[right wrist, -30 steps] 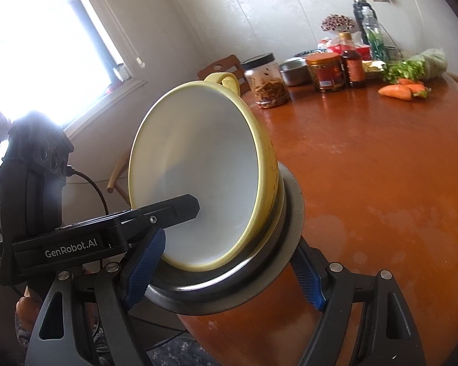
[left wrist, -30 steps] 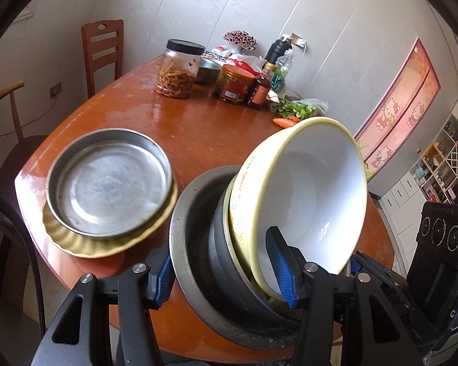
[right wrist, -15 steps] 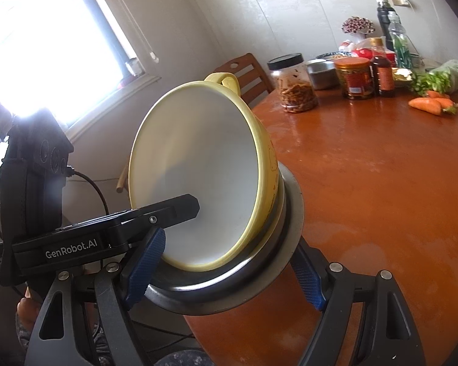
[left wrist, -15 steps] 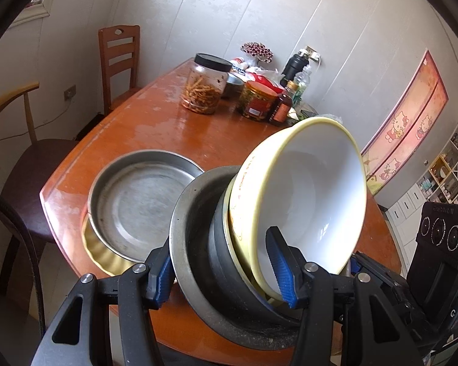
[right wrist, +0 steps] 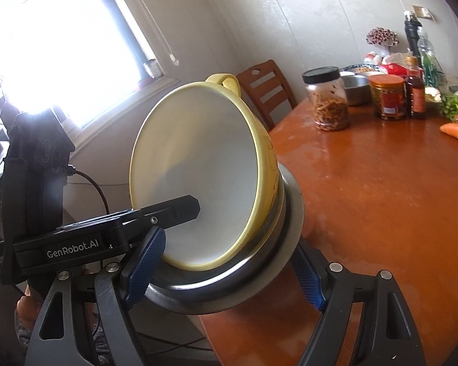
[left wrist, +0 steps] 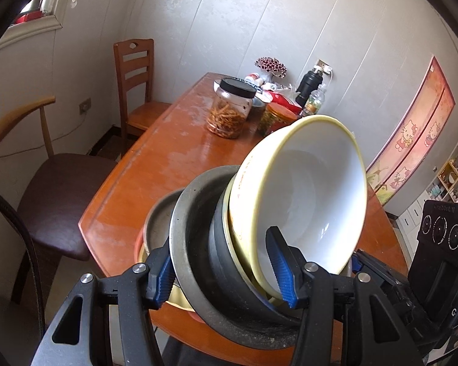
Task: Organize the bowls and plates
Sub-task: 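Carry the nested bowl stack over the grey pan on the plates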
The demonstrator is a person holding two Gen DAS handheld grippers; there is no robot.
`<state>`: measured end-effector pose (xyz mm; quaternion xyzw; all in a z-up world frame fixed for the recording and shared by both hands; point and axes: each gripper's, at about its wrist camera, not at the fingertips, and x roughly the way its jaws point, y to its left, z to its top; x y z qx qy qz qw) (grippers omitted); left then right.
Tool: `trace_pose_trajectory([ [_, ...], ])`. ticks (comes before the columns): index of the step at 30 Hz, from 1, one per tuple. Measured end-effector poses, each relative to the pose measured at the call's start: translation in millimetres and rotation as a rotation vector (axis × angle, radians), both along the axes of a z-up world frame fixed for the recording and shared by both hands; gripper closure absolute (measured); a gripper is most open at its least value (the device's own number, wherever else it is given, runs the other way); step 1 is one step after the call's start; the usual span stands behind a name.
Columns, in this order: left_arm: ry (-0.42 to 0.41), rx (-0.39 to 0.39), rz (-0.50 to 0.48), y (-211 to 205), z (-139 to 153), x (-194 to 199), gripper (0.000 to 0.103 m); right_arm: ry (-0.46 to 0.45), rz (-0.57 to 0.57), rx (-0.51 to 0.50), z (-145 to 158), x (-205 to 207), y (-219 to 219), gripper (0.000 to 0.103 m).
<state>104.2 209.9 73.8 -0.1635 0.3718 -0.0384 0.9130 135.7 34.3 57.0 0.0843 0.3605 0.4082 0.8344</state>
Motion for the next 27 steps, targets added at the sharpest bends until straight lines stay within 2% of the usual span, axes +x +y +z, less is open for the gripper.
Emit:
trace_pose_trajectory([
  [10,-0.007,0.018,0.002,21,4,10,0.049,-0.01,0.015,0.026,4,14,25,0.021],
  [27,0.067,-0.034,-0.002,34,-37,41,0.049,0.028,-0.001,0.002,-32,38,32,0.021],
])
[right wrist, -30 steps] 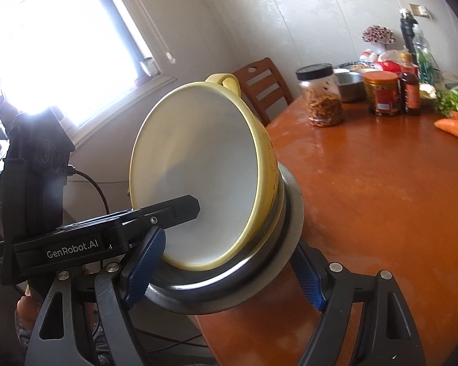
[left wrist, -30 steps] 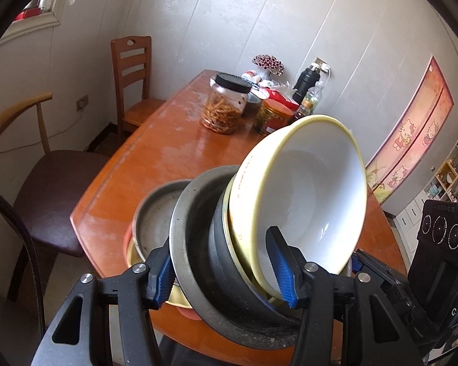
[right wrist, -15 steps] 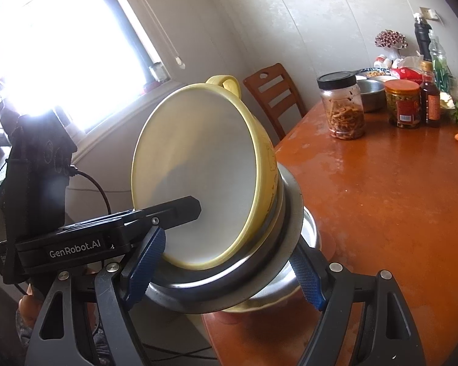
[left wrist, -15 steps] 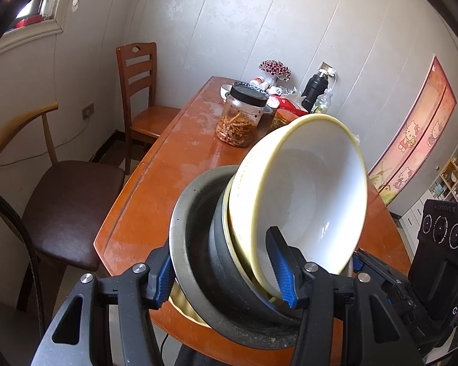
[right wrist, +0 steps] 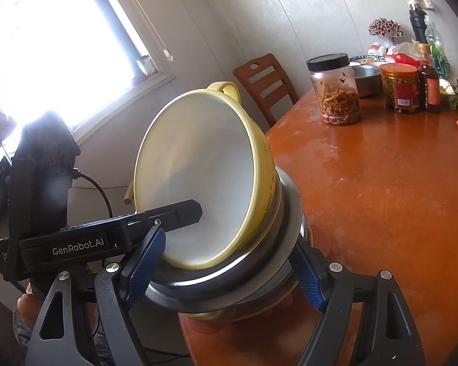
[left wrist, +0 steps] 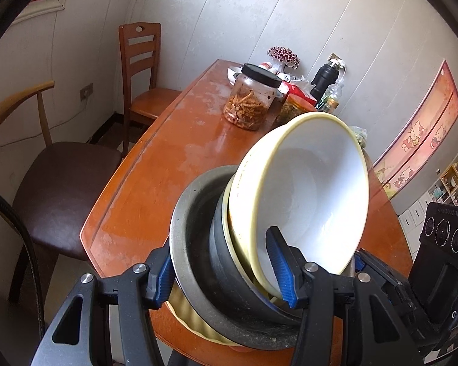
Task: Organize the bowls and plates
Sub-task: 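Carry the nested bowl stack over the grey pan on the plates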
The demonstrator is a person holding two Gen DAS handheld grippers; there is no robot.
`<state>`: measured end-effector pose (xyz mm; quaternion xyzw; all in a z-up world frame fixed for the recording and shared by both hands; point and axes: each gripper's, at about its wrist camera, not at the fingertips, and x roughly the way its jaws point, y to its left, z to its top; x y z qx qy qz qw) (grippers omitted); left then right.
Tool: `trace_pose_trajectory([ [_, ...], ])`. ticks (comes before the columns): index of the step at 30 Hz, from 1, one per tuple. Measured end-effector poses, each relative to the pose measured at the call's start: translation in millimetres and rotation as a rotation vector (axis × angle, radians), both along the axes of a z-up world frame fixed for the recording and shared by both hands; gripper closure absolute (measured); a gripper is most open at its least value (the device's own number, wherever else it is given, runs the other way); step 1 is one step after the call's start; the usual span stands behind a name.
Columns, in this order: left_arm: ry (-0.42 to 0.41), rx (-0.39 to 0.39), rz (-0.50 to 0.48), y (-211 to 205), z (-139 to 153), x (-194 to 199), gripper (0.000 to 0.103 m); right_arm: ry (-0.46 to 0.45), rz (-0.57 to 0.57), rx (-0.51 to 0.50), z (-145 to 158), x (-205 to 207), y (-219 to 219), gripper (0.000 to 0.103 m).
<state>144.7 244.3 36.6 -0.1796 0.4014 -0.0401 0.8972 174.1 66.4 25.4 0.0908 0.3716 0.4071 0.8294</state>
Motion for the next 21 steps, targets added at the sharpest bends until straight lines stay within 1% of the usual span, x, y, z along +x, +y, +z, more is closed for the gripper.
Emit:
trace_pose_trajectory([
  [3,0.001,-0.006,0.001,-1,-2,2,0.049,-0.005,0.002,-0.008,-2,1,-1,0.021],
  [14,0.005,0.013,0.0,-4,-6,5,0.049,-0.011,0.006,-0.011,-7,2,-4,0.021],
  [21,0.018,0.021,0.008,-5,-12,8,0.049,-0.018,0.018,-0.03,-10,3,-2,0.021],
])
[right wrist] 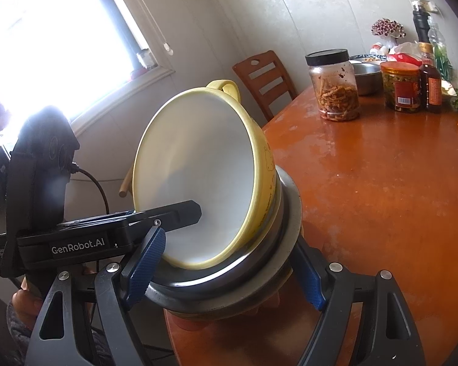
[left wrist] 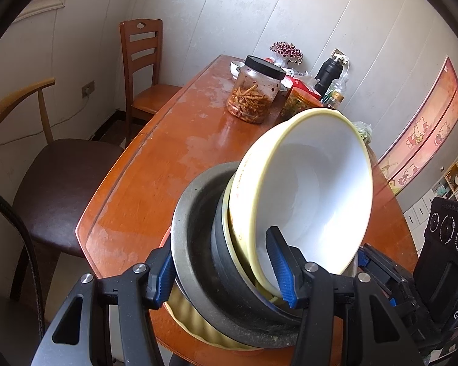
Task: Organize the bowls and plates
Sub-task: 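Carry the nested bowl stack over the grey pan on the plates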
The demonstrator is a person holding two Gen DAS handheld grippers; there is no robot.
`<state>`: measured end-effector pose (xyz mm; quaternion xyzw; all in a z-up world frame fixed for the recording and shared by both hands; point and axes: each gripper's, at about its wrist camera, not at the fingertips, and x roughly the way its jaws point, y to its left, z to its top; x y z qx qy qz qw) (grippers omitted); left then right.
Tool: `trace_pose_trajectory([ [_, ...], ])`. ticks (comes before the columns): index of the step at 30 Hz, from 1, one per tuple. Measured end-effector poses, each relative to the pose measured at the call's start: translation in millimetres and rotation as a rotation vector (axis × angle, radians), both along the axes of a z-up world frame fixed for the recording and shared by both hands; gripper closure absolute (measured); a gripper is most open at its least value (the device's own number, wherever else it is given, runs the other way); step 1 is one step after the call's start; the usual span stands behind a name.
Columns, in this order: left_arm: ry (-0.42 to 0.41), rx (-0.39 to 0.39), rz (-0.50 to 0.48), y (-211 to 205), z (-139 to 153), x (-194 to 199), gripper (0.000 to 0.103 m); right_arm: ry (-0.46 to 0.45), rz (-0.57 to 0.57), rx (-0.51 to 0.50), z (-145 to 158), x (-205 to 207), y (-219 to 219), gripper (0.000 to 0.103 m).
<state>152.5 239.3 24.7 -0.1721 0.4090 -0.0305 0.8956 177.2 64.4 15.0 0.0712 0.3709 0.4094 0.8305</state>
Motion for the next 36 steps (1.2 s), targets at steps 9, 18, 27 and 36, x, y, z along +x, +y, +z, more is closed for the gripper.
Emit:
trace_pose_trajectory([
  [9,0.012,0.01,0.002,-1.0,-4.4,-0.6,0.049,-0.013,0.011,-0.017,-6.2,-0.2,1.5,0.021],
  [18,0.008,0.037,0.004,-5.0,-5.1,-1.2,0.049,-0.034,0.017,-0.029,-6.8,-2.3,1.4,0.021],
  [27,0.005,0.051,0.01,-7.8,-9.2,-4.0,0.048,-0.069,0.023,-0.058,-8.5,-4.7,4.0,0.021],
  [36,-0.004,0.059,0.012,-8.8,-8.2,-8.6,0.048,-0.087,0.028,-0.068,-10.0,-5.5,4.3,0.021],
])
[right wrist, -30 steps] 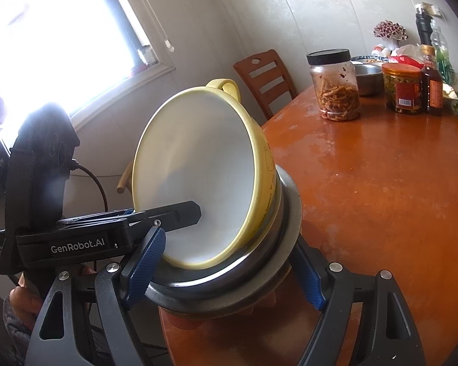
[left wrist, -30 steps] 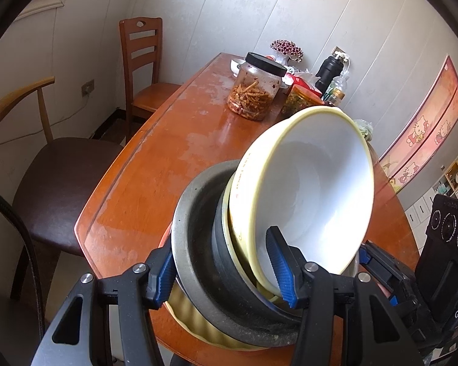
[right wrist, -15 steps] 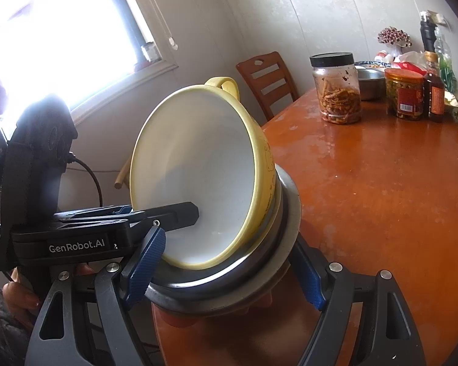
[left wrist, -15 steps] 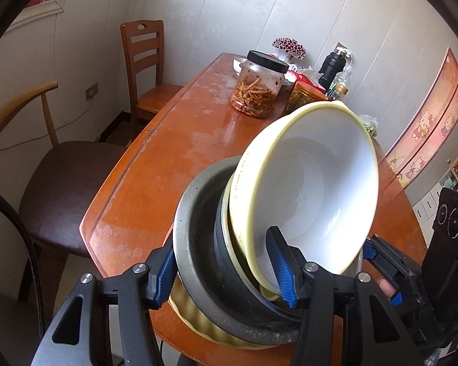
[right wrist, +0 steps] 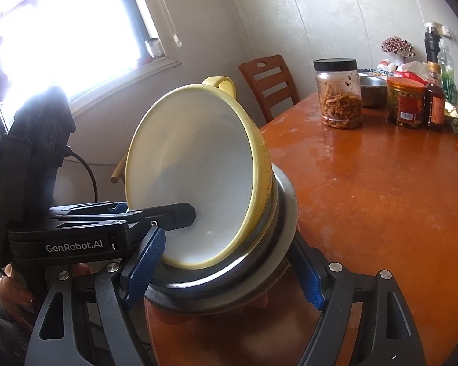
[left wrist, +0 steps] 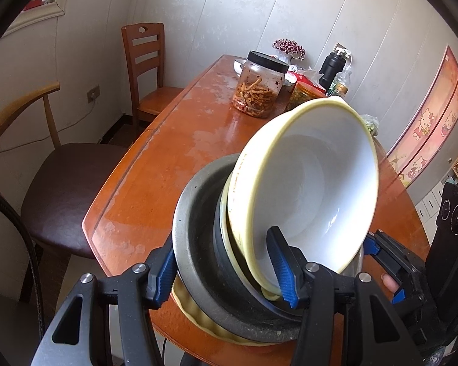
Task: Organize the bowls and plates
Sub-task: 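Carry the nested bowl stack over the grey pan on the plates, then lower the nested bowl stack onto the grey pan with both tools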
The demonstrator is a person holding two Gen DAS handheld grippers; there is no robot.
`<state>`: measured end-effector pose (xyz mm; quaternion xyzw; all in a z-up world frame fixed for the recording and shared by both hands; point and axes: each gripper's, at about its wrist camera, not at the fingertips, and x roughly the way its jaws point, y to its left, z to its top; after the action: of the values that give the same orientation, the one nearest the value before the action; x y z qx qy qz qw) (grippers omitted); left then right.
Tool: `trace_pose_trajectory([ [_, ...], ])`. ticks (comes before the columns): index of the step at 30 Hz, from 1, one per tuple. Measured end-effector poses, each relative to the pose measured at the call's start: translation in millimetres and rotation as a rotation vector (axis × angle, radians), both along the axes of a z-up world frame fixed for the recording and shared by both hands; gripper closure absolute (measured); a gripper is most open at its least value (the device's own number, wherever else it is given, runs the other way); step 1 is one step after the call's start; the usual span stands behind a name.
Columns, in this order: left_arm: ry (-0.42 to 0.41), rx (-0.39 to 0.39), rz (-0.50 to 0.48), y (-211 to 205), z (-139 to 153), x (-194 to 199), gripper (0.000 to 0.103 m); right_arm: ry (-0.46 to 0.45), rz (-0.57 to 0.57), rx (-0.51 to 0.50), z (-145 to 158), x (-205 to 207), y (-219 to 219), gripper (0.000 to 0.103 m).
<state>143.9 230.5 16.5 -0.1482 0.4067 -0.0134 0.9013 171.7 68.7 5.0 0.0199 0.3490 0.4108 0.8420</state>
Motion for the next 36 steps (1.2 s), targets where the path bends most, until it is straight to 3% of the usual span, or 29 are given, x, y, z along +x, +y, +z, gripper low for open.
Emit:
trace_pose_trajectory([
  [4,-0.005,-0.007,0.002,1,0,-3,0.047,-0.015,-0.01,-0.007,1,-1,-2,0.021],
  [10,-0.009,0.041,0.009,-4,1,-3,0.044,-0.073,-0.04,0.032,10,-4,-12,0.021],
  [19,-0.009,0.042,0.009,-5,1,-5,0.042,-0.029,-0.032,0.013,3,2,-8,0.021],
  [36,-0.014,-0.025,0.008,1,2,-7,0.035,-0.031,-0.04,-0.004,1,1,-8,0.019],
])
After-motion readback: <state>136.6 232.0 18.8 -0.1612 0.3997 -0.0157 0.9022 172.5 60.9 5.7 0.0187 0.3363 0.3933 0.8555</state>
